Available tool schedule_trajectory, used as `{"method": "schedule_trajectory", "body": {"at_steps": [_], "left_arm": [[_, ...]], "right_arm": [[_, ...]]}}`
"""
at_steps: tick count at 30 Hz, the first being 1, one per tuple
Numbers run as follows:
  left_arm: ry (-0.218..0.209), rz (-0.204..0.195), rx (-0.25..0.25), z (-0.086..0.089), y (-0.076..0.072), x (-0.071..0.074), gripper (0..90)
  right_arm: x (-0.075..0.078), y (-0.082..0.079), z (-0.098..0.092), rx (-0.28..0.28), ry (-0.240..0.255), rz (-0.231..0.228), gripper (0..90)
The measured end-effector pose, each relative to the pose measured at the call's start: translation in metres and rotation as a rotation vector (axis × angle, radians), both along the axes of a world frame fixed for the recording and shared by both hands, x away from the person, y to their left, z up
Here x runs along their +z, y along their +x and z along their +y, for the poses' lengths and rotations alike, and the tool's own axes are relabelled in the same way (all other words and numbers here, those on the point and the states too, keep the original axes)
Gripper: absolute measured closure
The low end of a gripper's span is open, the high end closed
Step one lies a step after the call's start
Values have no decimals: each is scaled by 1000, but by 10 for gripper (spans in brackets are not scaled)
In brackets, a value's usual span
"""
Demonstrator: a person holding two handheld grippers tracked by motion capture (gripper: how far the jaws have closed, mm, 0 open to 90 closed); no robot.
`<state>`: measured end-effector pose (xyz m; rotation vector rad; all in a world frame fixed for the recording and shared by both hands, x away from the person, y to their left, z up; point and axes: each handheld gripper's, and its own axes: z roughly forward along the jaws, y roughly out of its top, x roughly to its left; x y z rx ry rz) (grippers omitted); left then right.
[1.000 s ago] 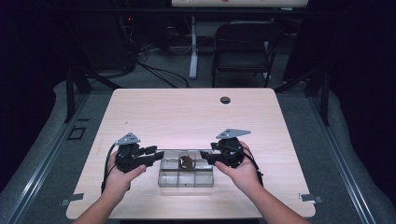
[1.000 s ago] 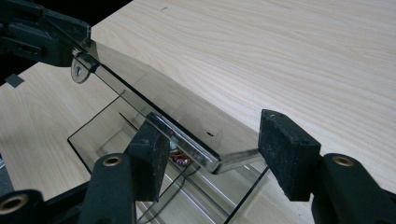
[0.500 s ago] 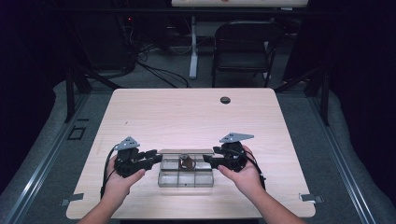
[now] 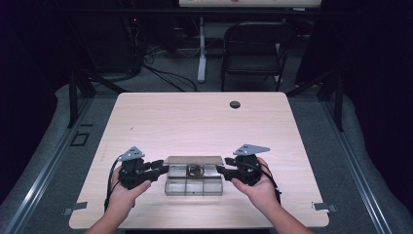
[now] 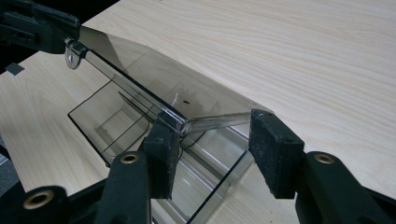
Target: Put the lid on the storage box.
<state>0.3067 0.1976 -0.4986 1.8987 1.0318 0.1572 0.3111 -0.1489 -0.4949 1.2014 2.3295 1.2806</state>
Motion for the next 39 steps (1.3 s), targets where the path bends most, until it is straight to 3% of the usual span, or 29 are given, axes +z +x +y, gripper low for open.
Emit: {"method": "schedule_trajectory", "body": {"at_steps": [9,16,19,22,30,39], "left_arm": [[5,-4,2,0,-3,-2,631],[6,-4,-3,0,-7,-6,632],[3,-3,1,0,-8,-8,633],[2,-1,1,1,-10,-10,636],[-6,12,-1,2,-14,-15,643],[-4,28,-20,1,-20,-21,677]], "right_arm": [[-4,-5,-9,-13,15,9,608],[-5,-16,-12,-1,-8,-12,749],[-6,-18,-12,2,-5,-8,788],[-8,-21,-12,9,3,23,847],[-11,-26,-13,4,63,43,864],[-16,-32,-12,16,74,44,852]]}}
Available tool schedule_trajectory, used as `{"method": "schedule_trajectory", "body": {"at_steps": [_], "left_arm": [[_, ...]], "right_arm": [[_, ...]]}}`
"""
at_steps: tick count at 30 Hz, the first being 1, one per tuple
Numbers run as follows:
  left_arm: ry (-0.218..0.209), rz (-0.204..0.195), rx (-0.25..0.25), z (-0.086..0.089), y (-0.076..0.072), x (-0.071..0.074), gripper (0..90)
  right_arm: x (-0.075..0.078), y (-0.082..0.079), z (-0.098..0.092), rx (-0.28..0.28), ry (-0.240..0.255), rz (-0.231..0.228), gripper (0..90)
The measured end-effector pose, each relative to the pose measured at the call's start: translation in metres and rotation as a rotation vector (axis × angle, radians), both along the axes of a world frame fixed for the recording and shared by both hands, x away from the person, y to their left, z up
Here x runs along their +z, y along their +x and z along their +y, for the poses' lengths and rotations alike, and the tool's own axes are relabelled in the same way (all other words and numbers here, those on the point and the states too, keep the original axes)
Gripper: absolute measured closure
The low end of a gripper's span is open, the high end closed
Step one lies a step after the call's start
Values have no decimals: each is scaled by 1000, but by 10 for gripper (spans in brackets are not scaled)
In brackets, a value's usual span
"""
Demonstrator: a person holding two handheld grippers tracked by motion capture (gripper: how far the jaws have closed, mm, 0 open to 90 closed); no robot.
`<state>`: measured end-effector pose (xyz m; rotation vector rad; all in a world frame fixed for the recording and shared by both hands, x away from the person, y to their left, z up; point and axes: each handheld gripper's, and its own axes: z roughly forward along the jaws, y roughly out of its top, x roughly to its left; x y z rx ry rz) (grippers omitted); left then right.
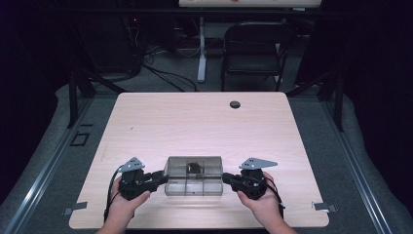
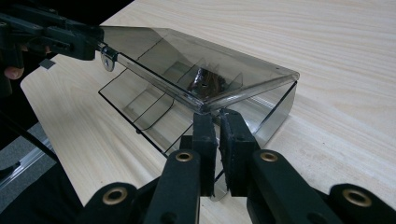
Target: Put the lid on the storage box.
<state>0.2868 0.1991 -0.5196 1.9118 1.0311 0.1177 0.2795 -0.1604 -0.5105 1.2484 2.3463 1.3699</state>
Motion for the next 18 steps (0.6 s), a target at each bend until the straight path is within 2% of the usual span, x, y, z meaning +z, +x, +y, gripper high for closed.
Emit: {"method": "schedule_trajectory", "body": {"at_steps": [18], "left_arm": [[3,3,0,2,-9,-3,693]], "right_arm": [[-7,-5,-2,0,6,9,834]]}}
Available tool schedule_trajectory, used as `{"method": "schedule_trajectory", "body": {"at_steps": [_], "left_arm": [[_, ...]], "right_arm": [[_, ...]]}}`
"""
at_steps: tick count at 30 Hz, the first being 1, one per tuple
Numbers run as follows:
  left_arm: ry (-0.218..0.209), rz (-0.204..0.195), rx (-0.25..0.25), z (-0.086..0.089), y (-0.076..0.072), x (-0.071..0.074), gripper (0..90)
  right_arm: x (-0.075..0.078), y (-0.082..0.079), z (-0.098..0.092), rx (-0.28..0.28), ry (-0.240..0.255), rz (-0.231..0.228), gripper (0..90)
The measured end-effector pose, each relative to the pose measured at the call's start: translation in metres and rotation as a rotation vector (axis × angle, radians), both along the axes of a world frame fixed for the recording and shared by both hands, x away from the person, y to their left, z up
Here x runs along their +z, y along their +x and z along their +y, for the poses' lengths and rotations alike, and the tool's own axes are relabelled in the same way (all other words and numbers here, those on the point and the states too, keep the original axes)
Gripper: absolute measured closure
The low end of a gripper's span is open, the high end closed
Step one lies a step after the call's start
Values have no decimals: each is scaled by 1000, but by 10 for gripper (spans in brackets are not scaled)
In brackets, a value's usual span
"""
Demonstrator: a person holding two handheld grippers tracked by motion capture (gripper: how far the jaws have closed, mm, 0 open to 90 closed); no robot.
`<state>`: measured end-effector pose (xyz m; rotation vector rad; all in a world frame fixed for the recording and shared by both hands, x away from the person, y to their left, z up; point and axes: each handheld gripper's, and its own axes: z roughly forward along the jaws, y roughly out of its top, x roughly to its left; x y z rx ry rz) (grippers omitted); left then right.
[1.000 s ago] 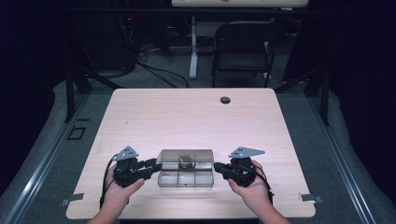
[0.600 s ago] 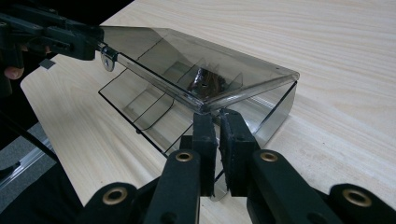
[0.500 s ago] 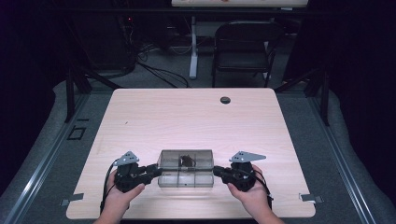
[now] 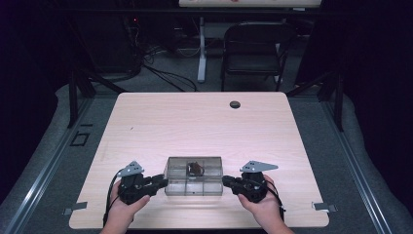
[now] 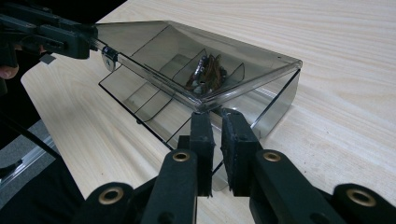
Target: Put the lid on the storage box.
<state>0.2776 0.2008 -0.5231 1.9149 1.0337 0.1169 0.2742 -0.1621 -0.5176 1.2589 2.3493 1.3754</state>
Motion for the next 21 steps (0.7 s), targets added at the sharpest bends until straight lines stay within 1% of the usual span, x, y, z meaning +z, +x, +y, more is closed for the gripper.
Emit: {"method": "schedule_trajectory", "body": {"at_steps": [4,6,7,13,15,21], "left_arm": [[1,1,-3,0,-1,-1,693],[5,-1,-1,0,-2,-1,693],[9,-1,-5,0,-3,-1,693],[6,3,-6,1,-5,-4,693],[-5,1,3,1,-6,-6,693],[1,4,2,1,-7,-8,693]], "right_arm": [[-1,0,0,6,-5,1,832],[-2,-1,0,5,-1,-2,830],[-3,-1,0,8,-6,-1,829],[-6,-4,2,11,-8,0,825],[-6,-4,2,12,-12,-7,824],[-8,-5,3,16,-16,-11,821]]}}
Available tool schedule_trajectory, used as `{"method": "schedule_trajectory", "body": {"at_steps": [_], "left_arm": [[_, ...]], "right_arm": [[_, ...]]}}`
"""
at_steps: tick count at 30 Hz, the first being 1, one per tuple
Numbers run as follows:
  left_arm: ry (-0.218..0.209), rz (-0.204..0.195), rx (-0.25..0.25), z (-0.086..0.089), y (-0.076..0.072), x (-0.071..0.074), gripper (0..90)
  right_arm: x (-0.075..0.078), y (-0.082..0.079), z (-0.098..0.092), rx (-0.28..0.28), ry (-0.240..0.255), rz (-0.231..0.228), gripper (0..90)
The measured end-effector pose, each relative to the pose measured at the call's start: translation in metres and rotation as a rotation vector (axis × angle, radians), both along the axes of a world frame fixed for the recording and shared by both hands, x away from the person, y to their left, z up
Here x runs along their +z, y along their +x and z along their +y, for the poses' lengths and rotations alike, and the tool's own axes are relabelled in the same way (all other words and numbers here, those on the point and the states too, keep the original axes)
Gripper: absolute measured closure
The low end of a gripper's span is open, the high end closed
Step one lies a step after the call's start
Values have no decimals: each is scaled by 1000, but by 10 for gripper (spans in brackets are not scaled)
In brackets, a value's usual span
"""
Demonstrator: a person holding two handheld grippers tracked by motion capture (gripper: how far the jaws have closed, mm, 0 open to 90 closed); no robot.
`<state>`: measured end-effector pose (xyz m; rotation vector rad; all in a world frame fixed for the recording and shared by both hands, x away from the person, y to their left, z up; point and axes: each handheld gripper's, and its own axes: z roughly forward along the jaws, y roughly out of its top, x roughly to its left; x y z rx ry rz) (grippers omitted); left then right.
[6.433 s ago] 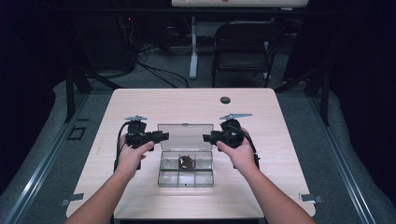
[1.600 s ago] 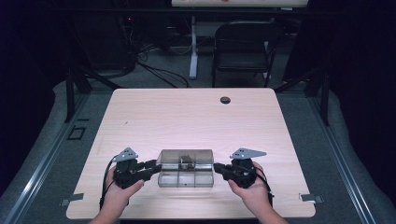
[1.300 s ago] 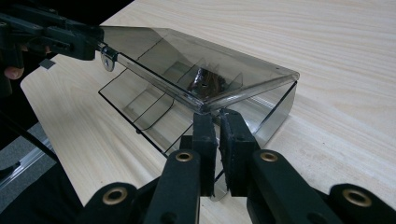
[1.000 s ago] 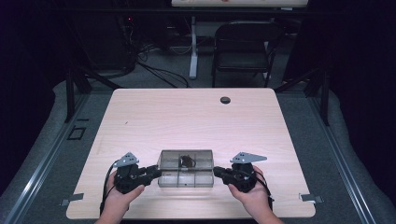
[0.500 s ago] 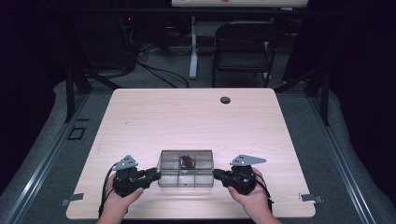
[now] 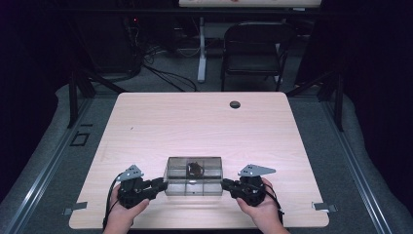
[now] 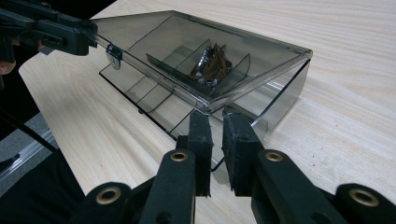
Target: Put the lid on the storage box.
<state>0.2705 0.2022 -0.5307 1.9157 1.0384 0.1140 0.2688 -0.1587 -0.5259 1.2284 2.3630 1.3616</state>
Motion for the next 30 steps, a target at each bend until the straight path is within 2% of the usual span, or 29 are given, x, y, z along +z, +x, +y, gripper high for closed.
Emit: {"method": "schedule_trajectory", "body": {"at_steps": [13,25,30], "left_arm": [[-5,4,5,0,-3,-6,693],[18,-4,6,0,-5,-12,688],[30,8,-2,-1,-7,-15,685]], "right_arm": [[-4,-3,2,8,-24,-7,817],[-11,-6,3,11,-31,-8,806],[-14,-7,4,20,-58,-14,793]]}}
